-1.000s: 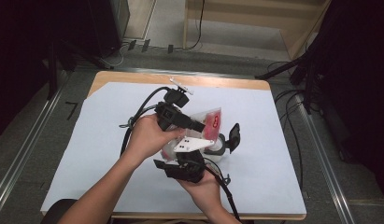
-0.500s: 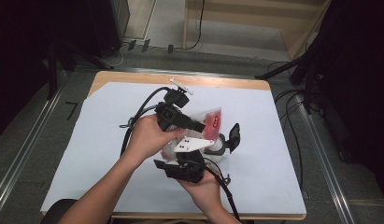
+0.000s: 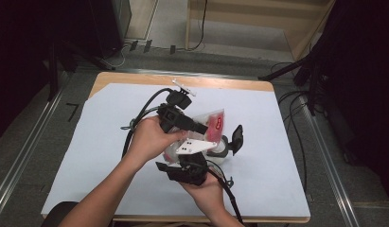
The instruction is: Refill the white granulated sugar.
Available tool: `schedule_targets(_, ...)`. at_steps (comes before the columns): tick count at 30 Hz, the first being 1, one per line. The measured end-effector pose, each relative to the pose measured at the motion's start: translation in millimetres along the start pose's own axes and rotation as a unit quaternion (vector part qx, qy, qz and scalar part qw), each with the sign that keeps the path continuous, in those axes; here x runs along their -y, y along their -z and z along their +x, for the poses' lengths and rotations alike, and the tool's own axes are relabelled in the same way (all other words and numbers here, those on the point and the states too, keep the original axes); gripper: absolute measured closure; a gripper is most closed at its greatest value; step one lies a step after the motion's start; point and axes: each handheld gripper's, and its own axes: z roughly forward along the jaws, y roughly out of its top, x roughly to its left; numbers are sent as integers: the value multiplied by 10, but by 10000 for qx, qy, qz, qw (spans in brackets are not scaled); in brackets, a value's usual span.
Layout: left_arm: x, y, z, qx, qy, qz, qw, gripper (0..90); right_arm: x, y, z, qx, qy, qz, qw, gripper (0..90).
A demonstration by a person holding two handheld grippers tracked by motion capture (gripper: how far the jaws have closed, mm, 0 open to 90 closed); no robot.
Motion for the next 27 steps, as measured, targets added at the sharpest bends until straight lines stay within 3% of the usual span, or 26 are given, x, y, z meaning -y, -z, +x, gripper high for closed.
schedule_targets(20,-6,20,-2,-50,-42,1,10000,716,-5,-6,13,-6,28,-9,10000,622)
schedule_targets(27,-10,59,5,-197,-48,-115,9997,713,-46,-29,-15,-74,-10,-28,10000,632)
